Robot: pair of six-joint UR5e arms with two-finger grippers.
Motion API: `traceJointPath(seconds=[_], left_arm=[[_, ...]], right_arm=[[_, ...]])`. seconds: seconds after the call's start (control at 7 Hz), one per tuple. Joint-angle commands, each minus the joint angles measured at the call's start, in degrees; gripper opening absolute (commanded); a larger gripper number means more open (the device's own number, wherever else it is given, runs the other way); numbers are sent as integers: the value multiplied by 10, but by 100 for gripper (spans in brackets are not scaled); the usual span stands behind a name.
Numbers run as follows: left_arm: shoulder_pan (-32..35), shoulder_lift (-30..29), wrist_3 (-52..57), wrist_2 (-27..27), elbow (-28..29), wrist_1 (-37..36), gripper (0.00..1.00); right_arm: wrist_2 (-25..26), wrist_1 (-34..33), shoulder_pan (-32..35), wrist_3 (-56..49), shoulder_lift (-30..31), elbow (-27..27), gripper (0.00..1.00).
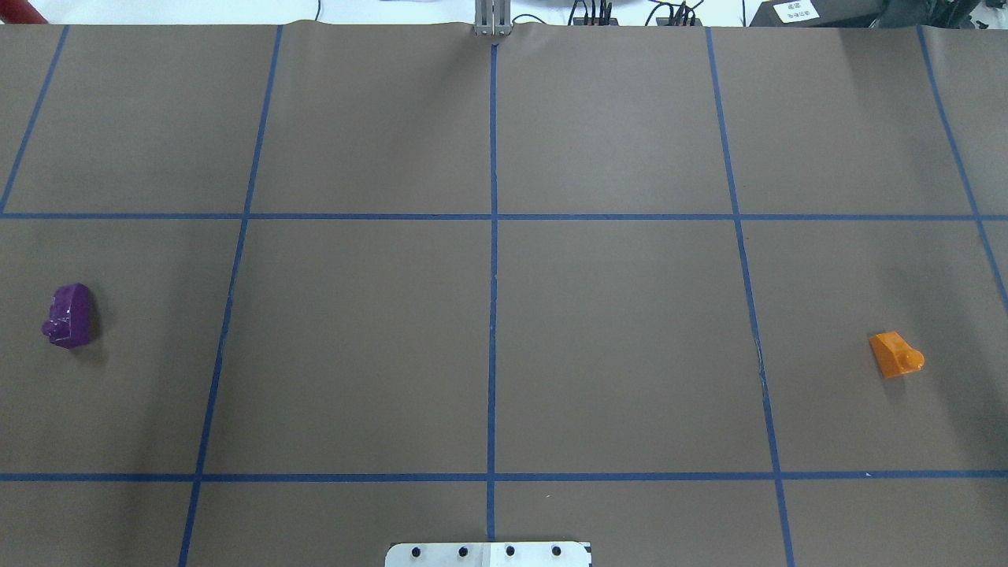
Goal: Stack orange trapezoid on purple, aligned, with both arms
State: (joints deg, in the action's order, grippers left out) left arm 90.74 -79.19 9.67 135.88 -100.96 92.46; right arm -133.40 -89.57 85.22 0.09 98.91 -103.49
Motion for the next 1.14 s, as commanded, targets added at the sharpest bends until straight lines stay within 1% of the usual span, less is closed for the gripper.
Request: traceJointPath(seconds=[0.0,0.29,0.43,0.57,0.71,0.86,1.0], left_arm=[[0,1,6,-1,0,0,100],[0,0,5,0,-3,0,100],[0,-3,5,-1,-6,0,100],[-1,-12,1,0,-6,1,100],[-3,-35,0,1,-14,16,100],[-4,-73,-5,5,-3,26,100],[-5,-81,-19,7,-4,33,100]], right_arm=[[-1,0,-1,0,-1,-1,100],[0,2,-1,-4,-4,-3,100],[-1,54,-1,-4,-4,-12,100],[3,142,-13,-4,-4,-8,100],[7,180,-16,-2,-5,-4,100],[2,176,-16,25,-12,-1,100],[1,183,-27,119,-23,2,100]])
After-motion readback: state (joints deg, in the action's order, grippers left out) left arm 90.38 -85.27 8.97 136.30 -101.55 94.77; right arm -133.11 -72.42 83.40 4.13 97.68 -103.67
